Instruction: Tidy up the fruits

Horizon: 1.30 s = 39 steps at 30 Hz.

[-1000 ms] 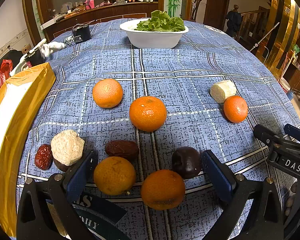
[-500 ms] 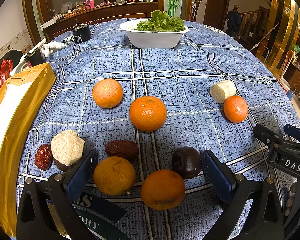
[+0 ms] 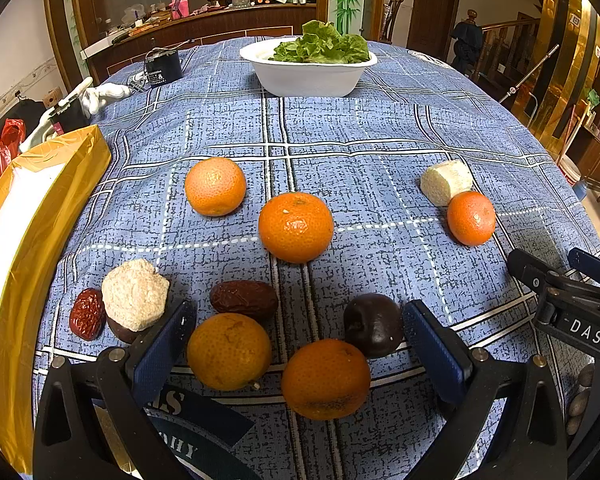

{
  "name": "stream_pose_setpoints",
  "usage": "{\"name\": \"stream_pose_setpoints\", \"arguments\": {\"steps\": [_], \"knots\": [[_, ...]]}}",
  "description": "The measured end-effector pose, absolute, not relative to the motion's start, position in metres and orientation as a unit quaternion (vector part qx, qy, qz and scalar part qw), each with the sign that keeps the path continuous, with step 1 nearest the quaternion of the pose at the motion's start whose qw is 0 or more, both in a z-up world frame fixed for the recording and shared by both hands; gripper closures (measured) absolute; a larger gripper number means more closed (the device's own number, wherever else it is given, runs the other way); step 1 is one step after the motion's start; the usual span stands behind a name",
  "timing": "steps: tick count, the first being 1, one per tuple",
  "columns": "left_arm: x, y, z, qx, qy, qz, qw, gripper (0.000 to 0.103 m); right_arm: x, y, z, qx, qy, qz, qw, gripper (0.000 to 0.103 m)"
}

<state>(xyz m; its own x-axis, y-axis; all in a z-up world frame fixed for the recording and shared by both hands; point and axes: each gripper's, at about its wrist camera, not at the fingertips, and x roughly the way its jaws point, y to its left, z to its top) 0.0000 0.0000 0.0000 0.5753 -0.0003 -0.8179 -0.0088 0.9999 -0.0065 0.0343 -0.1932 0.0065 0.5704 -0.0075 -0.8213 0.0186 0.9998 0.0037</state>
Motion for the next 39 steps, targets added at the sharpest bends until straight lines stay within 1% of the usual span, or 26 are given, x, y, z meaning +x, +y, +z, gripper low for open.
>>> {"name": "stream_pose_setpoints", "arguments": {"steps": [12,17,19,21,26,31,33,35,36,37,38,39], "knots": [[0.004,0.0,0.001,0.0,0.476,-0.003,0.88,0.0,0.034,-0.193,0.006,0.006,0.463,-0.007,0.886,0.0],[0.002,0.001,0.002,0.016,0.495,-0.02,0.869,0.0,0.034,-0.194,0.005,0.006,0.463,-0.007,0.886,0.0],[-0.008,0.005,0.006,0.011,0.494,-0.03,0.869,0.002,0.034,-0.194,0.006,0.006,0.463,-0.006,0.886,0.0],[-0.023,0.01,0.018,0.009,0.464,-0.034,0.885,0.011,0.034,-0.194,0.007,0.006,0.463,-0.004,0.886,0.0],[-0.083,0.047,0.084,-0.002,0.345,-0.043,0.938,0.012,0.032,-0.196,0.007,0.006,0.463,-0.002,0.886,0.0],[-0.127,0.112,0.134,-0.019,0.306,-0.004,0.952,0.014,0.035,-0.197,0.008,-0.003,0.478,0.014,0.879,0.0],[-0.148,0.141,0.14,-0.047,0.28,0.008,0.959,0.014,0.039,-0.195,0.009,-0.008,0.494,0.012,0.869,0.0],[-0.152,0.157,0.143,-0.049,0.281,0.021,0.958,0.014,0.046,-0.195,0.011,-0.007,0.52,0.012,0.854,0.0],[-0.154,0.163,0.141,-0.052,0.285,0.02,0.957,0.014,0.048,-0.195,0.012,-0.004,0.535,0.008,0.845,0.001],[-0.155,0.167,0.136,-0.056,0.293,0.016,0.954,0.014,0.046,-0.196,0.017,0.008,0.543,-0.002,0.84,0.01],[-0.155,0.168,0.133,-0.056,0.298,0.012,0.953,0.014,0.042,-0.196,0.023,0.018,0.535,0.0,0.845,0.016],[-0.155,0.168,0.126,-0.058,0.306,0.004,0.95,0.014,0.035,-0.195,0.032,0.03,0.519,0.01,0.854,0.019]]}}
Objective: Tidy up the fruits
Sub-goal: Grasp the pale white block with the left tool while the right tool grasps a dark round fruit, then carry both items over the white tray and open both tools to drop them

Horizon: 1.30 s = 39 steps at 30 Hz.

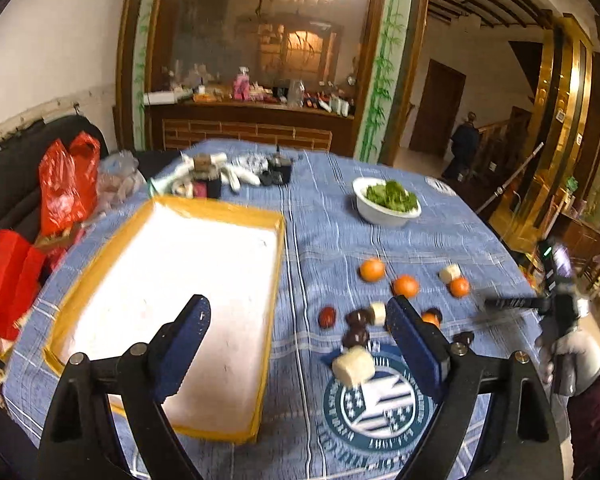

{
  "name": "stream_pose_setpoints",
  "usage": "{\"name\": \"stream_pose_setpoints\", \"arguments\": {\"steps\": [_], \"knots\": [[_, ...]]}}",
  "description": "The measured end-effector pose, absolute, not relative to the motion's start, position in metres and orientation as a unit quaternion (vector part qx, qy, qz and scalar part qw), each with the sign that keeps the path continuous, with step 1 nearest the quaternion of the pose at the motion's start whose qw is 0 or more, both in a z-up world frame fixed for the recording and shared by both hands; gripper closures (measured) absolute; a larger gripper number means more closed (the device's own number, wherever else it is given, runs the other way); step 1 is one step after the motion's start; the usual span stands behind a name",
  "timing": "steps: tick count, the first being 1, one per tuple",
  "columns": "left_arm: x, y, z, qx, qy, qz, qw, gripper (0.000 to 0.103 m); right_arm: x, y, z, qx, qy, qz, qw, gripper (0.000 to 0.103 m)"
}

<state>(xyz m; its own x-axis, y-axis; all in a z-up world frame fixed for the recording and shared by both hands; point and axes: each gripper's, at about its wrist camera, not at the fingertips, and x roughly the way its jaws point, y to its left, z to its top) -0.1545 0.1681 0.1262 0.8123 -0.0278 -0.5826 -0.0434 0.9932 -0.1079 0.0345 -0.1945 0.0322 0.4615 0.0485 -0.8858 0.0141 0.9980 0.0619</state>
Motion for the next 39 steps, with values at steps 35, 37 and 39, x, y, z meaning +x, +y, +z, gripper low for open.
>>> {"name": "stream_pose_setpoints", "arguments": {"steps": [35,37,39], "knots": [[-0.107,0.109,0.047,0.039,0.408,-0.087,0.908,0.062,-0.049,-0.108,0.03,0.02,0.44,0.169,0.881,0.074],[-0.114,0.116,0.058,0.022,0.394,-0.085,0.915,0.062,-0.057,-0.108,0.037,0.028,0.433,0.173,0.884,0.074],[-0.123,0.13,0.071,0.001,0.378,-0.075,0.923,0.062,-0.065,-0.103,0.049,0.035,0.424,0.187,0.886,0.074]]}}
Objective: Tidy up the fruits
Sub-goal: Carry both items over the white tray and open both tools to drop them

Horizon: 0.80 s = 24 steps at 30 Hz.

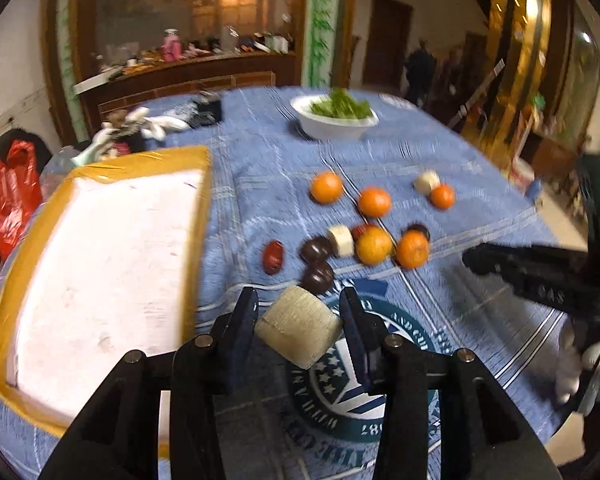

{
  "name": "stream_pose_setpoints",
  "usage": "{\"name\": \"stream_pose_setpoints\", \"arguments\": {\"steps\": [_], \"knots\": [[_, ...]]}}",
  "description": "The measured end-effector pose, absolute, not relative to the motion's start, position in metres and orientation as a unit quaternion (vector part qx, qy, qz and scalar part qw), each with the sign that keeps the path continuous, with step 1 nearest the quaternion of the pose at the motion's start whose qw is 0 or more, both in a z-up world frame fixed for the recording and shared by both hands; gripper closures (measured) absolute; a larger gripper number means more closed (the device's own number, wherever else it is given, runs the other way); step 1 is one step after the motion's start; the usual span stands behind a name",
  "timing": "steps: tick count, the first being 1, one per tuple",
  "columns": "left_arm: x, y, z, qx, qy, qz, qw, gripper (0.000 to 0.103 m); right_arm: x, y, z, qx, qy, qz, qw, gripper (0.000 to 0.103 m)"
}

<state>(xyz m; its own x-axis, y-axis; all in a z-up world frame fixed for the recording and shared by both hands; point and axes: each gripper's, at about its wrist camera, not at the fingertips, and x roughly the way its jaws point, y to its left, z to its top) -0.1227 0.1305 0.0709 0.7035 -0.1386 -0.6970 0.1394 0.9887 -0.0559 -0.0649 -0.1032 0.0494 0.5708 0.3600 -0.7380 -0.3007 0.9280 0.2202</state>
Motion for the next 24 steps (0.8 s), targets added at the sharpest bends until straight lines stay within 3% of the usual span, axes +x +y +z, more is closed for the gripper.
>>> {"name": "stream_pose_setpoints", "arguments": {"steps": [10,21,24], "knots": [[-0.142,0.252,0.092,-0.11,0.355,0.05,0.927,0.062,-0.078,-0.002,0.107,0.063,0.412,0.341,0.843,0.073],[-0.157,0.353,0.068,-0.205,0.37,0.123,0.898,0.061,-0.064,0.16,0.072,0.027,0.478,0.423,0.769,0.071],[-0.165,0.364,0.07,-0.225,0.358,0.119,0.899,0.049,-0.066,0.179,0.061,0.023,0.492,0.424,0.76,0.07]]}}
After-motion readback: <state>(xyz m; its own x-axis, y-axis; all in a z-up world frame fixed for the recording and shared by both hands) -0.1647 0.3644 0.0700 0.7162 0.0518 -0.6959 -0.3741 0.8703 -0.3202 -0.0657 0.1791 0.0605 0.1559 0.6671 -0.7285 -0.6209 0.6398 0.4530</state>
